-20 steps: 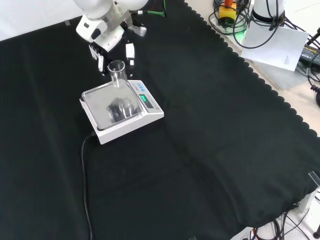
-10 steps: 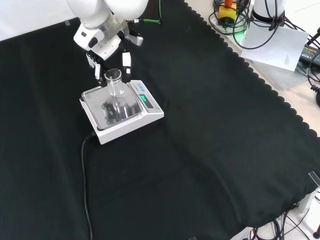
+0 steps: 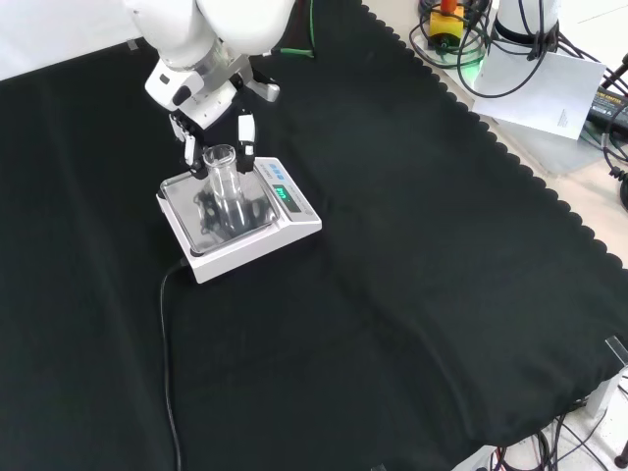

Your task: Put the beaker on the electronic balance.

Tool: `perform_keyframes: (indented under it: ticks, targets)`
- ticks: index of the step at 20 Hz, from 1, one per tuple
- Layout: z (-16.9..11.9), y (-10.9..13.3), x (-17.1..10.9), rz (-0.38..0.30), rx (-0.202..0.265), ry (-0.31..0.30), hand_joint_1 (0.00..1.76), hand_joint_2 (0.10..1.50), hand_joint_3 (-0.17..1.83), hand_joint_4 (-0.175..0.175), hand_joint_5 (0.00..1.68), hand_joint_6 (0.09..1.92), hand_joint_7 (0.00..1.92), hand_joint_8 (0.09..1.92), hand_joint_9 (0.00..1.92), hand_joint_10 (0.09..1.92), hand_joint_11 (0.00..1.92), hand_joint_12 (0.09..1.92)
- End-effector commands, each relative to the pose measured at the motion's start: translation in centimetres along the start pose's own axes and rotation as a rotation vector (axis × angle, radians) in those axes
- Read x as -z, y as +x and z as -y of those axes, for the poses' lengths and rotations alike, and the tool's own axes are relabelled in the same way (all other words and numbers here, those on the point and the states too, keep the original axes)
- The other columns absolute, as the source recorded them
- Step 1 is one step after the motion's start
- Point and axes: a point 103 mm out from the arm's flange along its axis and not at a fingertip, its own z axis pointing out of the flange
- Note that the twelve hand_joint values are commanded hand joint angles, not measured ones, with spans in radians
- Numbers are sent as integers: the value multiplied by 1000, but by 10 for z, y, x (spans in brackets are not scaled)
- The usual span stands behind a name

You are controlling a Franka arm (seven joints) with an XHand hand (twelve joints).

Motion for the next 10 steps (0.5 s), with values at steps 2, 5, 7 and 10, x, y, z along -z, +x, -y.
perform_keyframes:
  ticks: [2,5,7,10]
  targets:
    - [-6,2,0,-1,-12,4,1109,970,146,76,1148,755,1488,287,1528,246,1260,844]
    - [-7,3,0,6,-16,10,1110,969,147,75,1149,754,1489,287,1528,246,1261,845]
    - [-9,4,-1,12,-20,22,1110,968,148,75,1150,753,1490,286,1529,246,1261,846]
    - [-9,2,-1,20,-35,40,1106,967,153,84,1146,758,1479,277,1523,242,1244,858]
